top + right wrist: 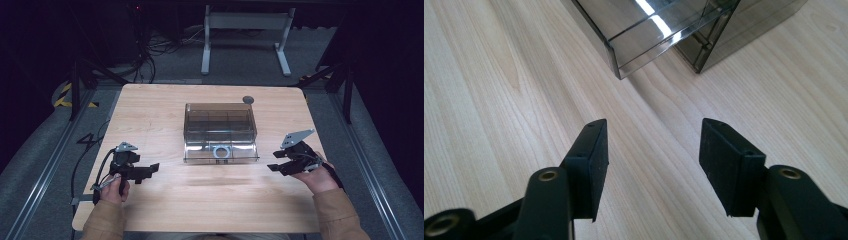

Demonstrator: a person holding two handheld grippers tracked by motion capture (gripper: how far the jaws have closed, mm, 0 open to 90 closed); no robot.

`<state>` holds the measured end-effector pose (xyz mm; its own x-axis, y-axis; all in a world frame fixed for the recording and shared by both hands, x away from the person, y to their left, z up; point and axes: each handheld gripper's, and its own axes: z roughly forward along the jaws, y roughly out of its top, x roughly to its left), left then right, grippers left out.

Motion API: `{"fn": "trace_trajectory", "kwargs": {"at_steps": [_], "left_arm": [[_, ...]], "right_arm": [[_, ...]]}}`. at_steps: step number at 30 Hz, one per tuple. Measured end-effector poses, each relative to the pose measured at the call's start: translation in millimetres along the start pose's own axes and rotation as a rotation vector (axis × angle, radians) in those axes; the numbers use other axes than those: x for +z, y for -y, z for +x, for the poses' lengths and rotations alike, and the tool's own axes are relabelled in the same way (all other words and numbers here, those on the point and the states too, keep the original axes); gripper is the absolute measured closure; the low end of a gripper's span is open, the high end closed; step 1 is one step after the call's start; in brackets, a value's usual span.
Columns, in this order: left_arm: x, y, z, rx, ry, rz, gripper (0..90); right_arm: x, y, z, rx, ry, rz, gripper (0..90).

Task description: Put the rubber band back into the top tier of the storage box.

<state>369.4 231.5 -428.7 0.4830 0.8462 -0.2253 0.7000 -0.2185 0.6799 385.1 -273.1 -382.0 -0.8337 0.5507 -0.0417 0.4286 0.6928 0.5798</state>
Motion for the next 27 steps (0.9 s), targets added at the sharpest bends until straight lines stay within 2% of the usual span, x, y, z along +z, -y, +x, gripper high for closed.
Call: {"fn": "trace_trajectory", "kwargs": {"at_steps": [10, 19, 27], "left_arm": [[-0.1, -0.1, 0.0, 0.0, 0.002, 0.0, 15.7], [0.1, -0.2, 0.0, 0.002, 0.003, 0.002, 15.7], [0.4, -0.3, 0.2, 0.0, 0.006, 0.002, 15.7]], "right_arm": [[21.4, 8.1, 2.5, 0.003, -0.005, 0.046, 45.7], [33.2, 15.3, 6.9, -0.011, -0.019, 0.066, 45.4], [44.1, 21.4, 13.5, -0.025, -0.019, 0.106, 45.2]]}}
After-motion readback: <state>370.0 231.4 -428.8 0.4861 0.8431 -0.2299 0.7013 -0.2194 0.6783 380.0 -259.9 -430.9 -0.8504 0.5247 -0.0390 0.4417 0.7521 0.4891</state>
